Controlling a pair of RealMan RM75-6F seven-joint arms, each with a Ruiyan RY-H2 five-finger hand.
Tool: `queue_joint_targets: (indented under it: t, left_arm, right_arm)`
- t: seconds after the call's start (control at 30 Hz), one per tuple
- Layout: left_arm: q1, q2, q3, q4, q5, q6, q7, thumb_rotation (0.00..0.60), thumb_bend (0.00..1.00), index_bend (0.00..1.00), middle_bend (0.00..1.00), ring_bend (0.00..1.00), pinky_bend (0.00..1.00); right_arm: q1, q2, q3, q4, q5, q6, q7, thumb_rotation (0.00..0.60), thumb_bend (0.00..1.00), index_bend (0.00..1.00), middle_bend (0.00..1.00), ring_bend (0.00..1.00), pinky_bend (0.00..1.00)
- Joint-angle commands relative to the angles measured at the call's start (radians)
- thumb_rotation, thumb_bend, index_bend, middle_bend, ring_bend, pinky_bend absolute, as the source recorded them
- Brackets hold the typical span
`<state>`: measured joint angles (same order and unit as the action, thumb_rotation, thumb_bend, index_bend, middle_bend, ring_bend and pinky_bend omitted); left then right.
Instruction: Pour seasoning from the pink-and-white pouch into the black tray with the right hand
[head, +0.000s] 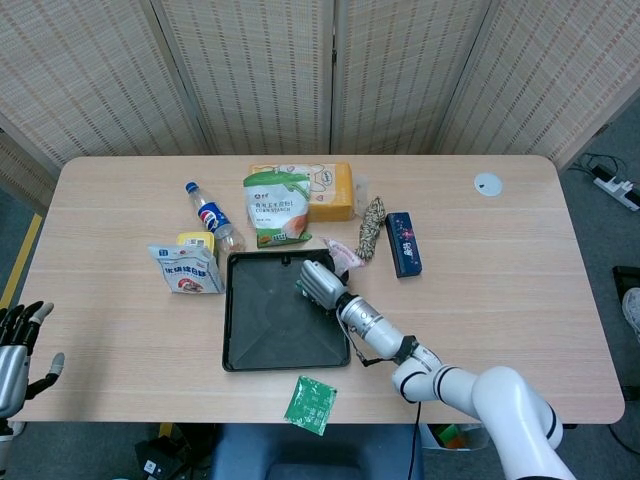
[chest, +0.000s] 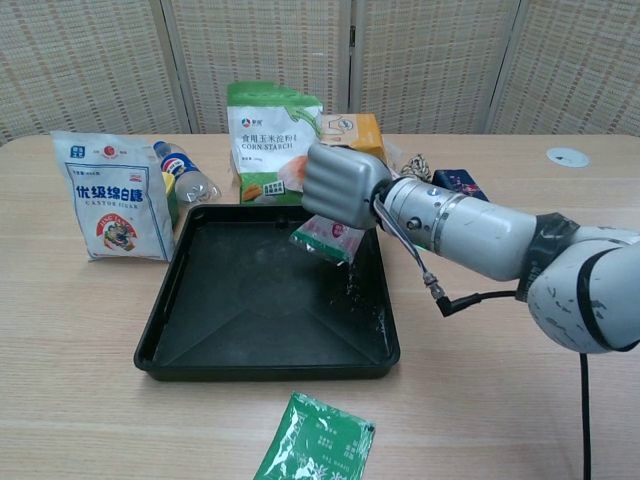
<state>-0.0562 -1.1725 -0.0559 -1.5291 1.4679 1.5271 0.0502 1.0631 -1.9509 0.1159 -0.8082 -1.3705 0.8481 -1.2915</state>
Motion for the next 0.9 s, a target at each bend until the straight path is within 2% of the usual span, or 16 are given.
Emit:
queue_joint_targets:
  t: [0.03, 0.2, 0.37, 0.6, 0.77, 0.9]
  left_arm:
    - [-0.001, 0.001, -0.001, -0.002, 0.000, -0.001, 0.002, 0.600, 0.44, 0.13, 0.13, 0.09, 0.00]
    - [-0.002, 0.002, -0.002, -0.006, 0.001, -0.002, 0.007, 0.600, 0.44, 0.13, 0.13, 0.09, 0.00]
    - [-0.005, 0.002, -0.003, -0.011, 0.001, -0.005, 0.013, 0.600, 0.44, 0.13, 0.13, 0.09, 0.00]
    - [-0.011, 0.006, -0.006, -0.022, 0.004, -0.008, 0.025, 0.600, 0.44, 0.13, 0.13, 0.09, 0.00]
    - [-0.016, 0.007, -0.006, -0.035, 0.007, -0.011, 0.040, 0.600, 0.44, 0.13, 0.13, 0.09, 0.00]
    - [-0.020, 0.009, -0.006, -0.050, 0.012, -0.012, 0.056, 0.600, 0.44, 0.13, 0.13, 0.09, 0.00]
  right_arm:
    - [-0.007, -0.001, 0.014, -0.006, 0.012, 0.012, 0.021, 0.600, 0.27, 0.80, 0.75, 1.00, 1.00]
    - [-0.030, -0.007, 0.036, -0.012, 0.032, 0.041, 0.099, 0.600, 0.27, 0.80, 0.75, 1.00, 1.00]
    - [-0.066, -0.012, 0.052, -0.019, 0.051, 0.066, 0.229, 0.600, 0.27, 0.80, 0.75, 1.00, 1.00]
    - [-0.135, 0.008, 0.100, -0.069, 0.106, 0.098, 0.469, 0.600, 0.27, 0.81, 0.75, 1.00, 1.00]
    - [-0.201, 0.048, 0.154, -0.158, 0.179, 0.092, 0.698, 0.600, 0.27, 0.81, 0.75, 1.00, 1.00]
    - [-0.243, 0.099, 0.169, -0.223, 0.201, 0.073, 0.856, 0.600, 0.27, 0.81, 0.75, 1.00, 1.00]
